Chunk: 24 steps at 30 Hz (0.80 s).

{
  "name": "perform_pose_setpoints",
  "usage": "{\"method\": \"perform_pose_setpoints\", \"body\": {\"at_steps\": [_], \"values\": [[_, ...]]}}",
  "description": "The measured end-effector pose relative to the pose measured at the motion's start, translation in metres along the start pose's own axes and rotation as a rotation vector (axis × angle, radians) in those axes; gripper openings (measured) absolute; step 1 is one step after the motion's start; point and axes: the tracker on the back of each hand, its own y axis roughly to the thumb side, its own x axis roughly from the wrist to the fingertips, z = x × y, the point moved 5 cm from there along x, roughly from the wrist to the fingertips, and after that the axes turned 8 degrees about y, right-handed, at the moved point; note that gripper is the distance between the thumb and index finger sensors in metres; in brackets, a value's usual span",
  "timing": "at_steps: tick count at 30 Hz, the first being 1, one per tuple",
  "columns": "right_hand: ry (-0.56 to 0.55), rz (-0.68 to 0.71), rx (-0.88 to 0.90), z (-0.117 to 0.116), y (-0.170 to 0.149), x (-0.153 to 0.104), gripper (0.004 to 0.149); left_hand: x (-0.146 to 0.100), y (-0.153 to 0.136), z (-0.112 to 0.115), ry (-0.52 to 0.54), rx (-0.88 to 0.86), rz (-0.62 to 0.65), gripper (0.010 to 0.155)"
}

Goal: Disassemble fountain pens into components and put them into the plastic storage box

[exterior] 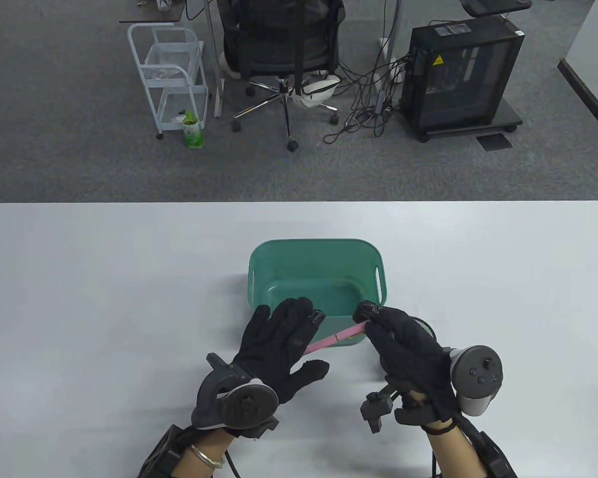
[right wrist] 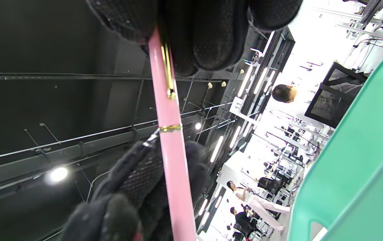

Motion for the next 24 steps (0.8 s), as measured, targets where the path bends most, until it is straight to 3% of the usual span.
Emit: {"method": "perform_pose_setpoints", "body": {"at_steps": [9, 13, 17, 24], "values": [[0.012, 0.028, 0.026, -0.009, 0.001, -0.002, 0.038, -0.003, 0.0, 0.005, 0.028, -0.014, 0.034, 0.069], [0.006, 0.051, 0.034, -0.013, 0.0, -0.004, 0.038, -0.004, -0.003, 0.0, 0.093, -0.025, 0.024, 0.062], [0.013, 0.055, 0.033, -0.015, -0.002, -0.004, 0.038, -0.004, -0.003, 0.0, 0.091, -0.026, 0.028, 0.053], [0.06, 0.071, 0.01, -0.02, -0.007, -0.004, 0.04, -0.004, -0.004, -0.007, 0.079, -0.008, 0.051, 0.049]]}}
